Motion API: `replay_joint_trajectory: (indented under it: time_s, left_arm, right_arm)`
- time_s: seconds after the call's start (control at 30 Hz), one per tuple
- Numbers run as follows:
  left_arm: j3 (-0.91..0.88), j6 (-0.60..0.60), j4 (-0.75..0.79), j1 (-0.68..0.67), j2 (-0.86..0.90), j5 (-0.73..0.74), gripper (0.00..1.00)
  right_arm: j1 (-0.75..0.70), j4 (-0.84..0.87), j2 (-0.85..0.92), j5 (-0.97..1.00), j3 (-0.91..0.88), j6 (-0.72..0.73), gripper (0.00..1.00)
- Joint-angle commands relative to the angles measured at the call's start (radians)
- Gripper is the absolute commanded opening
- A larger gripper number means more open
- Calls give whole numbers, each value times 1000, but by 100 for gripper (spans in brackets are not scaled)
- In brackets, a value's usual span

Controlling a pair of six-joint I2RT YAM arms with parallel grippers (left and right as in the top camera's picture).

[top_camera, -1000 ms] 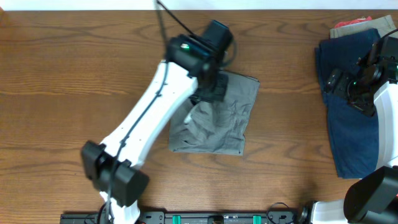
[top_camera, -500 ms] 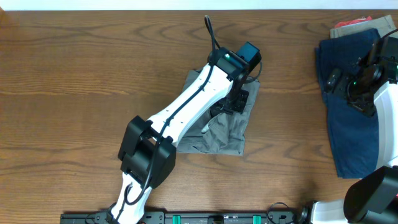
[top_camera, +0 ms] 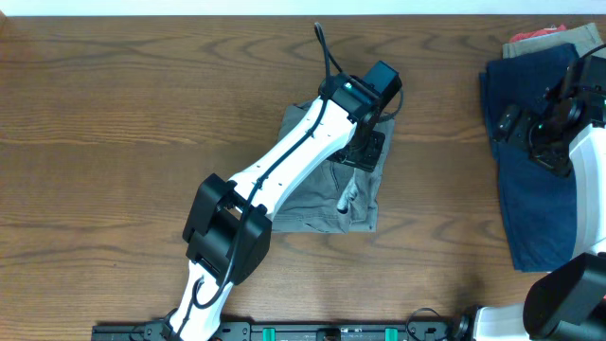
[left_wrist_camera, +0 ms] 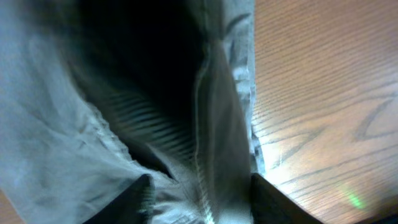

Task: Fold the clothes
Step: 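Lift the left edge and fold it rightward over the shorts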

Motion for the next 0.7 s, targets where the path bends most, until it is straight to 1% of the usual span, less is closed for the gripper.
replay_joint_trajectory:
  time_s: [0.0, 0.17, 0.37, 0.43, 0.5, 0.6, 0.67]
  left_arm:
    - [1, 0, -8, 2, 11, -2, 56]
    - [4, 0, -36, 5, -18, -2, 56]
    - [7, -1, -61, 11, -96, -2, 56]
    - [7, -1, -64, 10, -105, -2, 55]
    - [1, -1, -63, 8, -101, -2, 49]
    - [-29, -1, -51, 4, -84, 6, 38]
    - [-60, -1, -23, 3, -67, 59, 31]
  right_arm:
    - [-5, 0, 1, 6, 5, -12, 99]
    - [-5, 1, 1, 6, 5, -12, 99]
    - [-5, 1, 1, 6, 5, -12, 99]
    - [-5, 1, 1, 6, 5, -12, 99]
    - [-5, 1, 1, 6, 5, -12, 99]
    - [-5, 1, 1, 6, 5, -12, 99]
    - [-5, 1, 1, 6, 5, -12, 99]
